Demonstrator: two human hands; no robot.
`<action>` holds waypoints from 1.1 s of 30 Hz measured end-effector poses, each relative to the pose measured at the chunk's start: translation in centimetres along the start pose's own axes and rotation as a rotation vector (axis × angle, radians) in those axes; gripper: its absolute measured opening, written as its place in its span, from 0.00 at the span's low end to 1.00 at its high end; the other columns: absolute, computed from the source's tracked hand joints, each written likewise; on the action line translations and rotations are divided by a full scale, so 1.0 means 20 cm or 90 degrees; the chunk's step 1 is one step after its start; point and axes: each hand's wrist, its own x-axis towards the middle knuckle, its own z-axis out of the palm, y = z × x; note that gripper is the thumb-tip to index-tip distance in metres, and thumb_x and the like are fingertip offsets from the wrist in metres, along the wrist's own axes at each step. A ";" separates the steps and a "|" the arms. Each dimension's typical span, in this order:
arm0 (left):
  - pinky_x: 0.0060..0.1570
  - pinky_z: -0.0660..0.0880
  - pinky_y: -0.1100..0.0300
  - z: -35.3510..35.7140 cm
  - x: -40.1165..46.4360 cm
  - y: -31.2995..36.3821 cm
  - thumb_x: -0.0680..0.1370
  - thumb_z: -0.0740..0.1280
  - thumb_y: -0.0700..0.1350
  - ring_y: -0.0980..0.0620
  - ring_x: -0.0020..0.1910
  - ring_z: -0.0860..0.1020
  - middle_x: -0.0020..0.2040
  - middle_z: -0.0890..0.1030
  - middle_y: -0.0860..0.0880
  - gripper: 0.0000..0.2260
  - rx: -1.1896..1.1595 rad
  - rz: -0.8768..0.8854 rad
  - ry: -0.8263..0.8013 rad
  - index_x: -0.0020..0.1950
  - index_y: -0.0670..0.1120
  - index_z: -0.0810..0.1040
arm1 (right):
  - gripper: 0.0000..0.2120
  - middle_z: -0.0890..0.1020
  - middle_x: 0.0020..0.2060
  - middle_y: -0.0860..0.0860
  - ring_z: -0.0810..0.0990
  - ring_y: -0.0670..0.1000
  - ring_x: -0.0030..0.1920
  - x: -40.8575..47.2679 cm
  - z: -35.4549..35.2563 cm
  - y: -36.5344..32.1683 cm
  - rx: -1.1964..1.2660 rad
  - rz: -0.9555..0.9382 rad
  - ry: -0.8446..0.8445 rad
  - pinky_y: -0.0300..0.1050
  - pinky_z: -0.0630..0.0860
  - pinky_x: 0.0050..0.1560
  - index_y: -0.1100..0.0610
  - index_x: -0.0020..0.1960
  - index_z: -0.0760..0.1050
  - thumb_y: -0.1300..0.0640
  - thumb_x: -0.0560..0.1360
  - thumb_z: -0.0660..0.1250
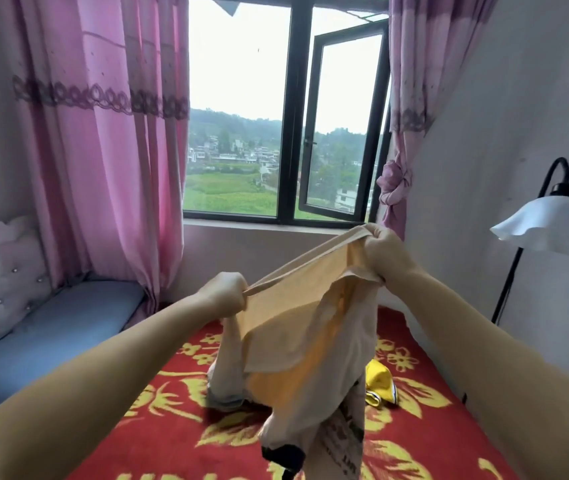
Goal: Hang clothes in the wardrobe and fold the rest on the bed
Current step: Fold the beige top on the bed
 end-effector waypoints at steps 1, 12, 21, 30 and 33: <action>0.40 0.77 0.55 0.01 0.00 -0.07 0.74 0.61 0.38 0.47 0.42 0.80 0.43 0.82 0.47 0.10 0.028 -0.047 0.021 0.40 0.48 0.80 | 0.15 0.76 0.33 0.53 0.72 0.49 0.34 0.02 -0.03 -0.02 -0.001 -0.014 0.019 0.37 0.69 0.32 0.56 0.41 0.75 0.67 0.77 0.54; 0.27 0.79 0.57 -0.34 0.02 0.09 0.79 0.52 0.31 0.46 0.35 0.78 0.38 0.78 0.42 0.15 -0.682 -0.097 0.138 0.41 0.40 0.75 | 0.27 0.75 0.63 0.54 0.73 0.55 0.64 -0.04 -0.23 0.14 -0.292 0.091 -0.170 0.46 0.69 0.63 0.56 0.73 0.65 0.49 0.77 0.66; 0.43 0.74 0.70 -0.25 -0.14 0.56 0.77 0.66 0.37 0.57 0.45 0.77 0.51 0.78 0.48 0.12 -0.480 0.304 0.143 0.60 0.46 0.74 | 0.12 0.83 0.32 0.39 0.81 0.42 0.39 -0.09 0.12 -0.07 0.017 -0.105 -0.181 0.29 0.73 0.36 0.47 0.42 0.79 0.61 0.77 0.63; 0.33 0.72 0.66 0.24 -0.12 0.22 0.78 0.68 0.43 0.57 0.32 0.73 0.35 0.76 0.50 0.07 -0.416 0.251 -0.290 0.44 0.40 0.79 | 0.11 0.85 0.37 0.45 0.81 0.45 0.40 0.04 -0.12 -0.18 0.165 -0.059 -0.044 0.42 0.79 0.48 0.47 0.38 0.85 0.48 0.74 0.66; 0.31 0.69 0.66 0.36 -0.07 0.17 0.81 0.62 0.50 0.61 0.26 0.70 0.31 0.72 0.51 0.16 -0.324 0.213 -0.205 0.41 0.40 0.78 | 0.10 0.83 0.38 0.48 0.80 0.47 0.41 0.03 -0.21 -0.11 0.174 -0.006 0.028 0.41 0.77 0.46 0.49 0.41 0.84 0.52 0.77 0.66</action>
